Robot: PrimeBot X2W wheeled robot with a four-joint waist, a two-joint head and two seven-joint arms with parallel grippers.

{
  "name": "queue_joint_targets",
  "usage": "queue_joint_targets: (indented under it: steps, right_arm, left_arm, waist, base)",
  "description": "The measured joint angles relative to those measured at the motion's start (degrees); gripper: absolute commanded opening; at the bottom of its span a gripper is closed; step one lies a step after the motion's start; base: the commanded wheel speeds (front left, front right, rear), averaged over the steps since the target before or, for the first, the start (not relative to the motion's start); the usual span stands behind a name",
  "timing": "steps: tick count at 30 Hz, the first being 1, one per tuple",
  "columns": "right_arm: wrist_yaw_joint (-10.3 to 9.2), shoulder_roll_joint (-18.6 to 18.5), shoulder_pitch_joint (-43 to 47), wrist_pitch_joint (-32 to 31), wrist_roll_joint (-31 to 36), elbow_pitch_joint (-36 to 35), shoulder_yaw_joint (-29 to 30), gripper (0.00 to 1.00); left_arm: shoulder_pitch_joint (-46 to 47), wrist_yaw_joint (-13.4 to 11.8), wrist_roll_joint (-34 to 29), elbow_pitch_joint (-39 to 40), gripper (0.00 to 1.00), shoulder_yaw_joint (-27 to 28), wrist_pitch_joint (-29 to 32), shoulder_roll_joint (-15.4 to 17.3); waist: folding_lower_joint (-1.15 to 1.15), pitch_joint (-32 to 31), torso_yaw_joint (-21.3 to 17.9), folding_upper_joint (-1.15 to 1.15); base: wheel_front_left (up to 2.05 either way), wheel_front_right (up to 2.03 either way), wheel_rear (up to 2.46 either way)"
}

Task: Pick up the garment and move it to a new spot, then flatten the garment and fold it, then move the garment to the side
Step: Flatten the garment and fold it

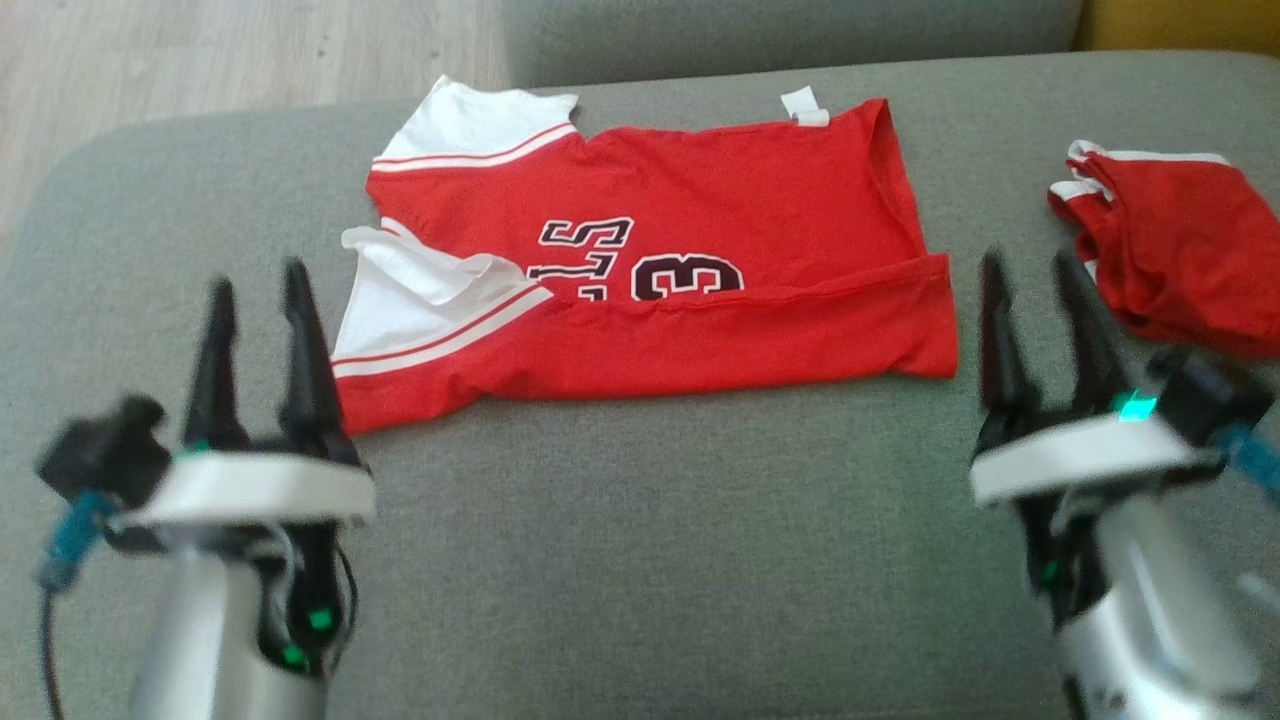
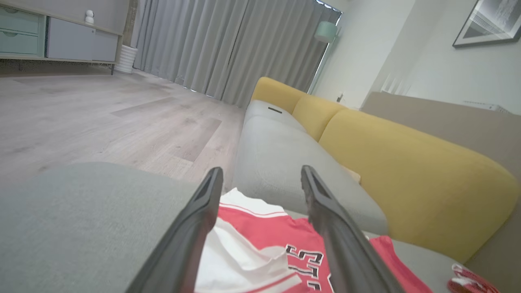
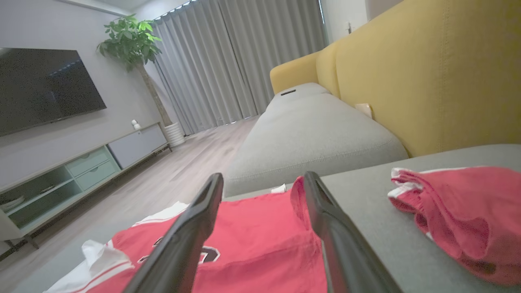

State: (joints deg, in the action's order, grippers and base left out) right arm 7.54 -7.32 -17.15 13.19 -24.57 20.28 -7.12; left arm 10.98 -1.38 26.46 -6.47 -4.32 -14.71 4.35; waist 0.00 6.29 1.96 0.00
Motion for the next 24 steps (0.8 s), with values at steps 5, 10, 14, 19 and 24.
queue_joint_targets:
  steps: [5, 10, 14, 19, 24]
  right_arm:
    - [0.00, 2.64, 5.50, 0.01, 2.16, -1.13, 1.20, 1.00]
    - [0.00, 3.32, 7.15, -0.11, 3.52, -3.24, 1.90, 1.00]
    - [0.00, 3.47, 7.10, -1.34, 4.10, -4.88, 2.12, 1.00]
    - [0.00, 3.78, 6.89, -2.08, 4.49, -6.72, 2.12, 1.00]
    - [0.00, 3.88, 6.86, -2.04, 4.48, -7.32, 1.94, 1.00]
  left_arm:
    - [-3.76, 1.45, -3.55, -2.32, 1.00, 0.32, 0.00, -1.01]
    - [-3.66, 1.94, -6.62, -8.56, 1.00, 1.04, 0.01, -1.40]
    - [-1.80, 1.41, -9.98, -14.27, 1.00, 0.78, 0.01, -1.49]
    - [3.32, -1.22, -12.77, -24.64, 1.00, 0.40, 0.23, -0.49]
    - [7.45, -3.00, -13.63, -32.83, 1.00, 0.74, 1.38, 1.34]
  waist:
    - [0.00, -0.77, -0.49, 0.00]
    - [0.00, -0.27, -1.70, 0.00]
    - [0.00, 0.84, -2.51, 0.00]
    - [0.00, 2.42, -3.82, 0.00]
    - [0.00, 3.60, -5.37, 0.00]
  base:
    - [0.00, 0.00, 0.00]
    - [0.00, 0.00, 0.00]
    - [0.00, 0.00, 0.00]
    - [0.00, 0.00, 0.00]
    - [0.00, 0.00, 0.00]
